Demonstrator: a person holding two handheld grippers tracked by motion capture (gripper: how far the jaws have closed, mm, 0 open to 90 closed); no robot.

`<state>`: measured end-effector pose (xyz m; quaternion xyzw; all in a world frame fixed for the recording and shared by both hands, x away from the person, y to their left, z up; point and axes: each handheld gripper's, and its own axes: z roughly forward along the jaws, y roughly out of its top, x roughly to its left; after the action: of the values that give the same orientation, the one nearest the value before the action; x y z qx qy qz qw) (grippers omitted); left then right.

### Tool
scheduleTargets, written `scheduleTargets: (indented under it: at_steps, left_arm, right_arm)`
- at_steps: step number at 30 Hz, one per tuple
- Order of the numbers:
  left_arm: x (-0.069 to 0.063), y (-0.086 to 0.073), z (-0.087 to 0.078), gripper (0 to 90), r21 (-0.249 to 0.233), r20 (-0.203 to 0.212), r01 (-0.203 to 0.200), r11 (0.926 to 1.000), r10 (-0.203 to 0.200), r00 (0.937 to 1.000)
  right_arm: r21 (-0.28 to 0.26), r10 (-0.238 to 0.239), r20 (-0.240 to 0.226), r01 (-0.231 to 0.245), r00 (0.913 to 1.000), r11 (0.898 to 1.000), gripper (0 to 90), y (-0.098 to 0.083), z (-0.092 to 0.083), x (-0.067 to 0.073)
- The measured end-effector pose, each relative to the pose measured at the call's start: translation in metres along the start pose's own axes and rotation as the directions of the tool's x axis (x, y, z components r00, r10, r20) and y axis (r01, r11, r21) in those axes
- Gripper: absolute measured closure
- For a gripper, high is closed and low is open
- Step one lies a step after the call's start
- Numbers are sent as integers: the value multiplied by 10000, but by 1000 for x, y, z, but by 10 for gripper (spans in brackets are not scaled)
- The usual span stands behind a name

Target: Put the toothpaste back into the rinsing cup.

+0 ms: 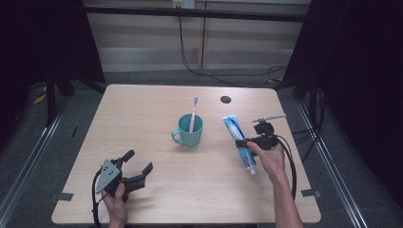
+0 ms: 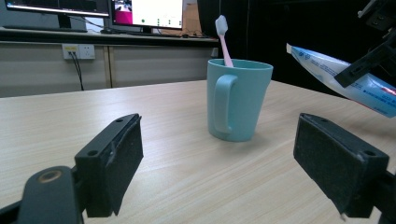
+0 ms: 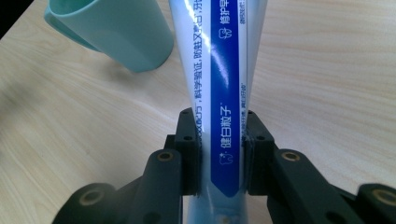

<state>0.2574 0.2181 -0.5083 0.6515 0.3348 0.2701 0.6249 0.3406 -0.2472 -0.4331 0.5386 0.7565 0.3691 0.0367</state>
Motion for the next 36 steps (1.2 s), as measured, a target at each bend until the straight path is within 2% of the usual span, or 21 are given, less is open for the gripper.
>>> scheduleTargets:
  at_steps: [5, 8, 12, 21, 31, 36]
  left_arm:
    - [0, 0, 0, 158, -1, 22, -6, 10000, 6, 10000]
    - [0, 0, 0, 158, -16, 12, -4, 10000, 4, 10000]
    - [0, 0, -1, 158, -1, 31, -14, 10000, 14, 10000]
    - [1, 0, -1, 158, 11, 37, -89, 10000, 89, 10000]
    - [1, 0, -1, 158, -22, 44, -99, 9999, 99, 9999]
    - [1, 0, -1, 158, -5, 40, -104, 9999, 104, 9999]
  right_arm:
    - [-409, -59, -38, 57, 10000, 9991, 724, 0, -1, 1]
    - [-757, -315, 77, 320, 9995, 9966, 725, 0, -2, 5]
    - [-1169, -454, 10, 452, 9990, 9921, 725, 2, -5, 7]
    - [-2094, -790, -212, 728, 9966, 9751, 725, 4, -13, 12]
    - [-2691, -854, -330, 735, 9958, 9603, 725, 7, -15, 18]
    - [-3107, -1030, -322, 880, 9942, 9464, 725, 10, -17, 22]
